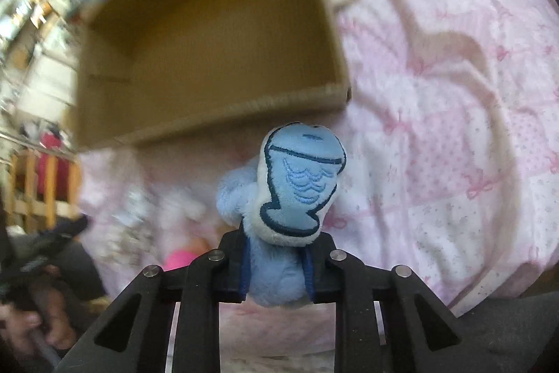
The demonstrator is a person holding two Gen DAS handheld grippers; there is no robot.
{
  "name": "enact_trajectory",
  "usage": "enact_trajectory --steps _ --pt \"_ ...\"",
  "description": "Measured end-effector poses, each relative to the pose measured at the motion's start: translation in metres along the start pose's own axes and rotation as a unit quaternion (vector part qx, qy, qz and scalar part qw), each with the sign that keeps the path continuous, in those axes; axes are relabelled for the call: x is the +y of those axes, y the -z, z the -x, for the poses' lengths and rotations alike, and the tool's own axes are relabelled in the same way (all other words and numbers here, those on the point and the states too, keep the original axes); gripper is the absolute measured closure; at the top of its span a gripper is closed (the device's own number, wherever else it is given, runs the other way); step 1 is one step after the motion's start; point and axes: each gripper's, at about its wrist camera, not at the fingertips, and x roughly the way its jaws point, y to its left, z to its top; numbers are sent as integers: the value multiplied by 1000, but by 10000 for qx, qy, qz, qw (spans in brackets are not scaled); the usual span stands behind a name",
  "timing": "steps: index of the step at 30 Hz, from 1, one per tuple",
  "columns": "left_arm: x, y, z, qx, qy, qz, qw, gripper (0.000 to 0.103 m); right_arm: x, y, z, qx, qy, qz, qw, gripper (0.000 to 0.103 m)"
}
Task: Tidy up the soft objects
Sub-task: 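Grasp the light-blue plush toy with the right gripper while the left gripper grasps the cream scrunchie, then carry the plush toy and cream scrunchie over the box with both grippers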
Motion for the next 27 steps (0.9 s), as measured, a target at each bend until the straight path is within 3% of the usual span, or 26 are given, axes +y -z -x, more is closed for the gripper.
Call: enact_trajectory --steps 5,8,10,12,14,18,22,27 --pt "0 4 -20 517 332 41 9981 37 10 6 1 -29 -153 113 9998 78" --pt "-4 8 -29 752 518 7 9958 40 20 6 -6 3 -137 205 9997 78" --pt "-7 10 -33 849 564 -39 9948 46 20 7 -4 36 -168 218 9996 78" --pt "-8 13 -39 1003 584 -78 9932 66 21 6 -7 58 -174 210 9996 78" --pt "-8 17 -45 1172 698 -36 9906 77 17 6 -4 58 -195 203 9996 78" --pt "-13 24 -51 1392 802 -124 9869 87 19 7 -5 56 -215 200 9996 78" --pt "-11 21 -42 1221 809 -94 9892 94 19 6 -5 56 -217 260 9994 78" --pt "3 13 -8 496 824 164 9952 94 19 8 1 8 -318 330 9990 78"
